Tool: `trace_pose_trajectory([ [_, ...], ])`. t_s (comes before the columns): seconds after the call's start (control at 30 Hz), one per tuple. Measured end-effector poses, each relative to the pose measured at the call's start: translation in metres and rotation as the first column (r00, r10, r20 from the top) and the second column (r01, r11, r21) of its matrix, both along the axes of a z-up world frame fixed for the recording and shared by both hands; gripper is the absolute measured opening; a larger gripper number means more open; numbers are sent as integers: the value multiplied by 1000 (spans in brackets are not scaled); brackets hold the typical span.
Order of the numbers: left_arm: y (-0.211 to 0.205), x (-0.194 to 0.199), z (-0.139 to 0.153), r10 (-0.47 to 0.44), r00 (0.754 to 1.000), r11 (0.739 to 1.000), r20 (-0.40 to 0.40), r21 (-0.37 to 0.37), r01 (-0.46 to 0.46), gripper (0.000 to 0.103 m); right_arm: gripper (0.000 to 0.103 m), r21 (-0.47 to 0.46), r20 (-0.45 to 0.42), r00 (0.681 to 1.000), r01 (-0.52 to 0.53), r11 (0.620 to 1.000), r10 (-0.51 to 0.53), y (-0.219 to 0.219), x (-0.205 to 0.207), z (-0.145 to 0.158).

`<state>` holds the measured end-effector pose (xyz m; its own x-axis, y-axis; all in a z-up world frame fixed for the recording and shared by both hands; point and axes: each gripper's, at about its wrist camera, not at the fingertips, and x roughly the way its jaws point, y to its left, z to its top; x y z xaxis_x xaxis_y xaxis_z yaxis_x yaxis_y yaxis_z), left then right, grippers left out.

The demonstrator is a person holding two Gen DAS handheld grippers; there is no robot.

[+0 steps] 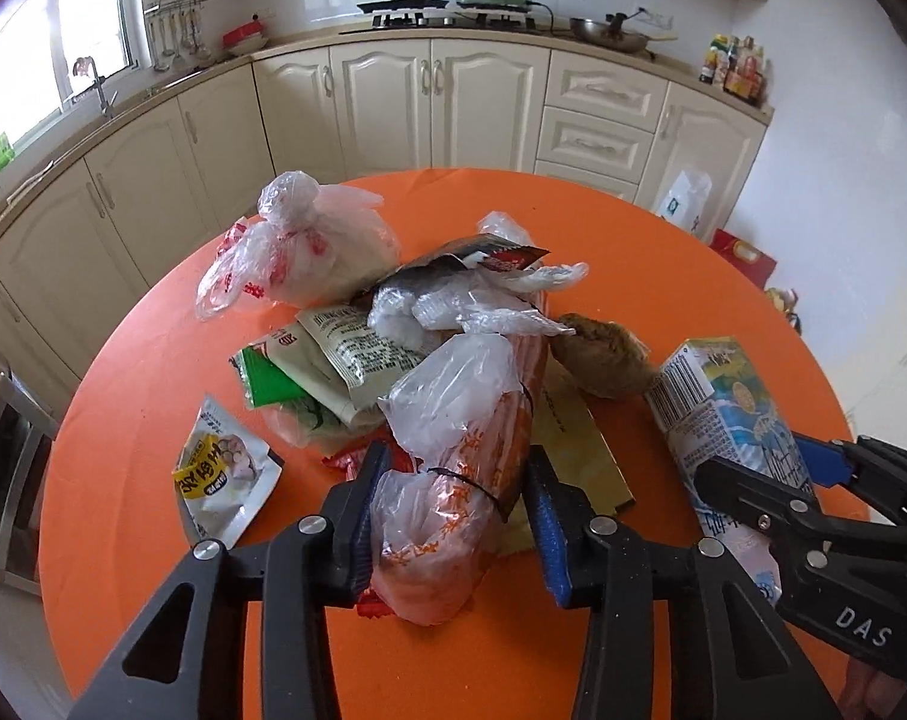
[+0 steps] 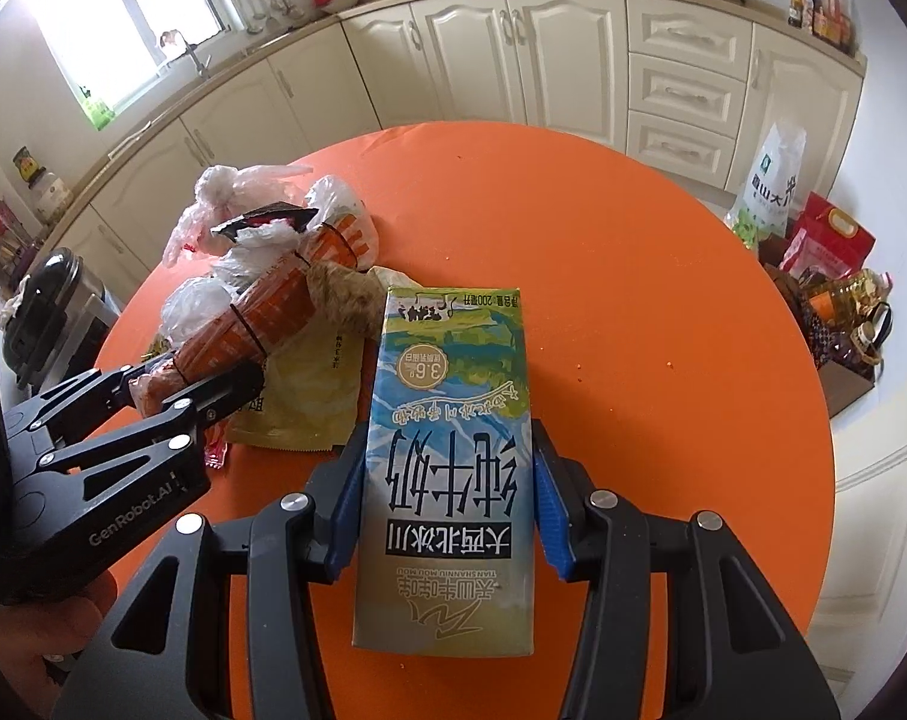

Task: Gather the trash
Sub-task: 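Carry the carton and orange bag to the blue bin and release both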

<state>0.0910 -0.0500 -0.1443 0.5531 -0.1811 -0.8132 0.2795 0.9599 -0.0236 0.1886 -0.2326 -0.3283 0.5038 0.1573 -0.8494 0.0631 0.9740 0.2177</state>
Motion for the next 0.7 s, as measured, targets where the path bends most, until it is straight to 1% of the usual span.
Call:
trace_pose_trajectory([
  [0.07, 7, -6, -1, 6, 1000, 1000, -14, -28, -6, 37, 49, 3, -1, 1000, 1, 1000, -1, -1, -1, 0],
  [0.13, 14, -16, -1, 9, 1000, 999, -12, -48, -10, 37, 49, 5, -2, 1000, -1, 1000, 1, -1, -3, 0],
  [0.23, 18, -29, 4, 3, 1000, 999, -5, -46, -3, 38, 49, 5, -1, 1000, -5, 1000, 5, -1, -9, 1],
  [0.3, 17, -31, 5, 2, 1000, 1000, 3, -28, -2, 43, 49, 1, 0, 1000, -9, 1000, 9, -1, -11, 2],
  [0.37, 12, -24, 3, 7, 1000, 1000, -2, 2, -7, 49, 49, 1, -2, 1000, -10, 1000, 10, 0, -12, 2],
  [0.4, 8, -20, 2, 4, 1000, 1000, -1, 4, -4, 51, 49, 1, -4, 1000, -10, 1000, 10, 0, -12, 1],
  [0.43, 4, -15, 1, -2, 1000, 1000, 1, 4, 2, 51, 49, 0, -6, 1000, -10, 1000, 10, 0, -13, 1],
  [0.5, -2, -9, -2, -11, 1000, 1000, 4, 10, 11, 49, 49, 3, -9, 1000, -9, 1000, 9, -1, -13, 0],
  [0.53, -5, -6, -3, -14, 1000, 1000, 6, 15, 14, 45, 49, 3, -9, 1000, -8, 1000, 8, -1, -13, 0],
  [0.57, -6, -5, -3, -20, 1000, 1000, 8, 7, 20, 35, 49, 4, -6, 1000, -6, 1000, 6, -2, -14, 1],
  [0.6, -6, -5, -2, -28, 1000, 1000, 6, -13, 28, 28, 49, 6, -2, 1000, -5, 1000, 5, -3, -15, 3],
  [0.63, -6, -3, -2, -36, 999, 999, -3, -37, 35, 27, 49, 5, 2, 1000, -3, 1000, 3, -4, -16, 4],
  [0.7, -3, -8, 1, -36, 999, 997, 8, -62, 37, 26, 49, 7, 14, 1000, -1, 1000, 1, -7, -19, 9],
])
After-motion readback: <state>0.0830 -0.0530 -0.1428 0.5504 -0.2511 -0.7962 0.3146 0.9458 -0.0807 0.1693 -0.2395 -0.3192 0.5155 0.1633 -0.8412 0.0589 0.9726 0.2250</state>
